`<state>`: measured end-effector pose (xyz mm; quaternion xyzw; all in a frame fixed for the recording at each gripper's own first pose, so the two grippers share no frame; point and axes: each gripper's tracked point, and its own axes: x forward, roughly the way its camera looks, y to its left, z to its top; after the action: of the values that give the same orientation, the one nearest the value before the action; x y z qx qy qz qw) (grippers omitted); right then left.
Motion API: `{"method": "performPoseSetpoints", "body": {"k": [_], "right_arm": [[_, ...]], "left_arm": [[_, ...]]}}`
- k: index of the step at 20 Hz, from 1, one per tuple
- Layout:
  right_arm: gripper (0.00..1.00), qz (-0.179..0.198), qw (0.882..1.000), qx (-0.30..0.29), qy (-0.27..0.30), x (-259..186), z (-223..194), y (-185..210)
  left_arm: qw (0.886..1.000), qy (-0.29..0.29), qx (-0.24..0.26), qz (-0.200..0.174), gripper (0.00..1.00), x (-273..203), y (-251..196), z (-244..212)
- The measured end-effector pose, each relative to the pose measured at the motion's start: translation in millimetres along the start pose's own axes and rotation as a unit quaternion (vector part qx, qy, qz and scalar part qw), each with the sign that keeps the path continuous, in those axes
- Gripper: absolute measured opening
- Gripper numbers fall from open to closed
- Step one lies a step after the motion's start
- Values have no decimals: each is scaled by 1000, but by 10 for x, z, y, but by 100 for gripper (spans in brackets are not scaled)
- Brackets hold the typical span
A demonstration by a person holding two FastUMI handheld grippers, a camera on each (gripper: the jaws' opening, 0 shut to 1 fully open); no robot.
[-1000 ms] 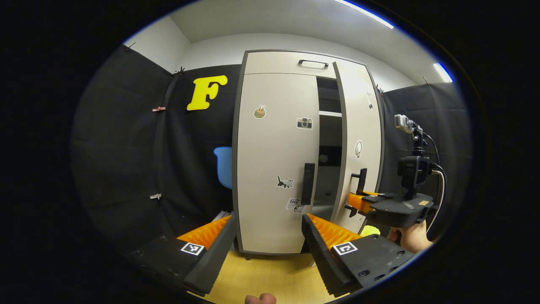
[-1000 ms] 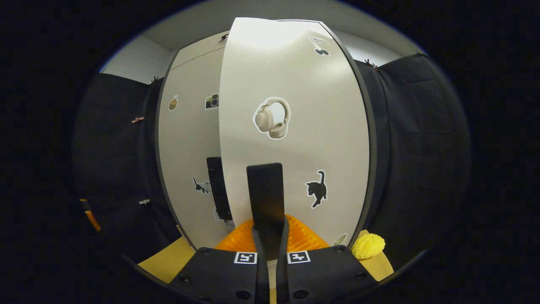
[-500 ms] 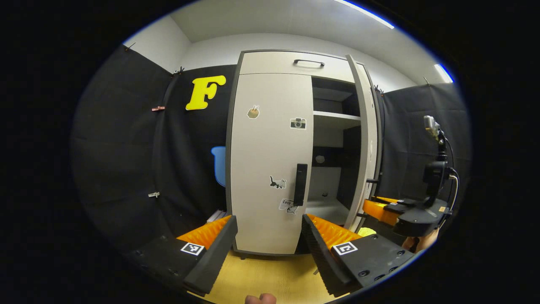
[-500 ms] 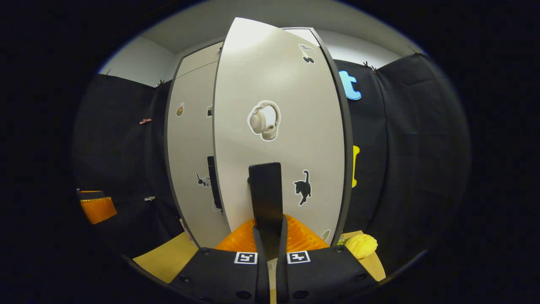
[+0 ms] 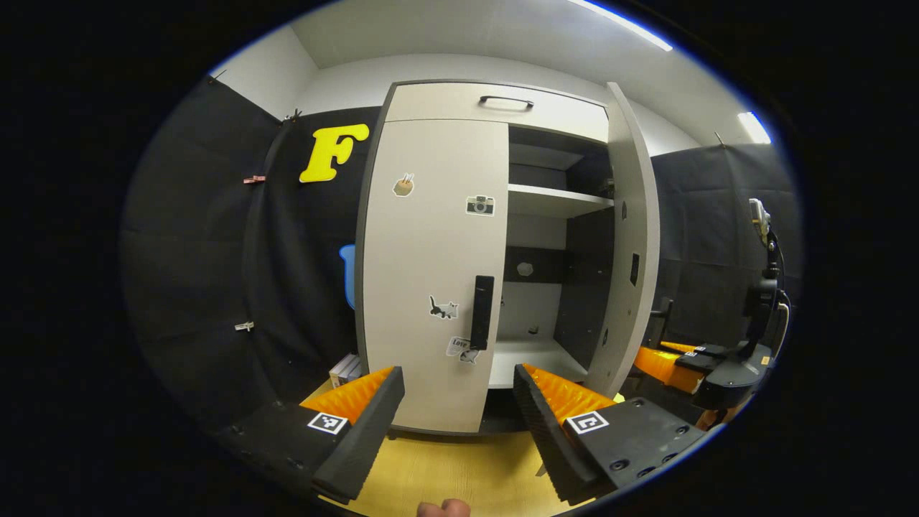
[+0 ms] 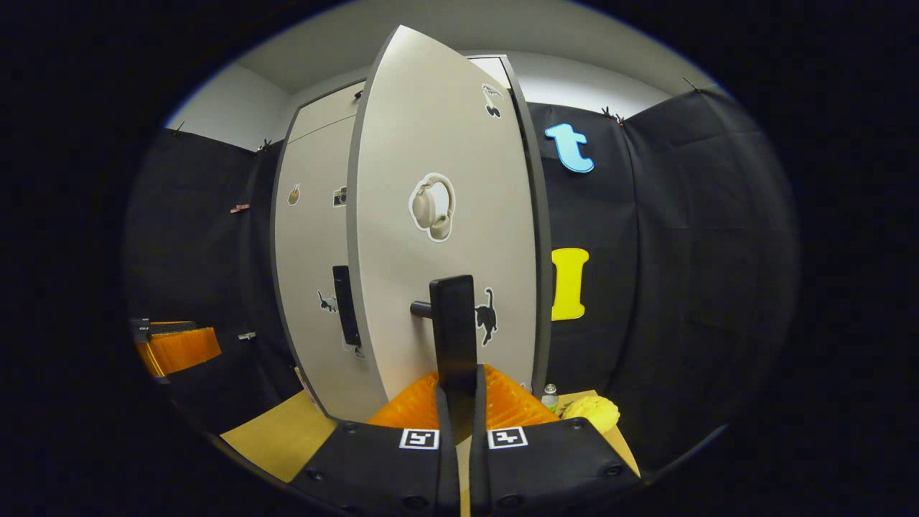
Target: Open the right door of the double-door shoe cabinet with the right hand, and open the left door with the left hand.
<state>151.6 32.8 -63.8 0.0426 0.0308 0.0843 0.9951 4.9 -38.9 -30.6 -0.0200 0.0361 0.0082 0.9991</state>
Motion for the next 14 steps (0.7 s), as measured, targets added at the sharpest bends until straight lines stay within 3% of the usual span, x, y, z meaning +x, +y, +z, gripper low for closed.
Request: {"method": "performPoseSetpoints", "body": {"k": [14], "right_arm": [[8, -94, 995, -19, -1, -131, 44, -554]], "left_arm": [[999, -8, 15, -35, 95, 202, -332, 31]]}}
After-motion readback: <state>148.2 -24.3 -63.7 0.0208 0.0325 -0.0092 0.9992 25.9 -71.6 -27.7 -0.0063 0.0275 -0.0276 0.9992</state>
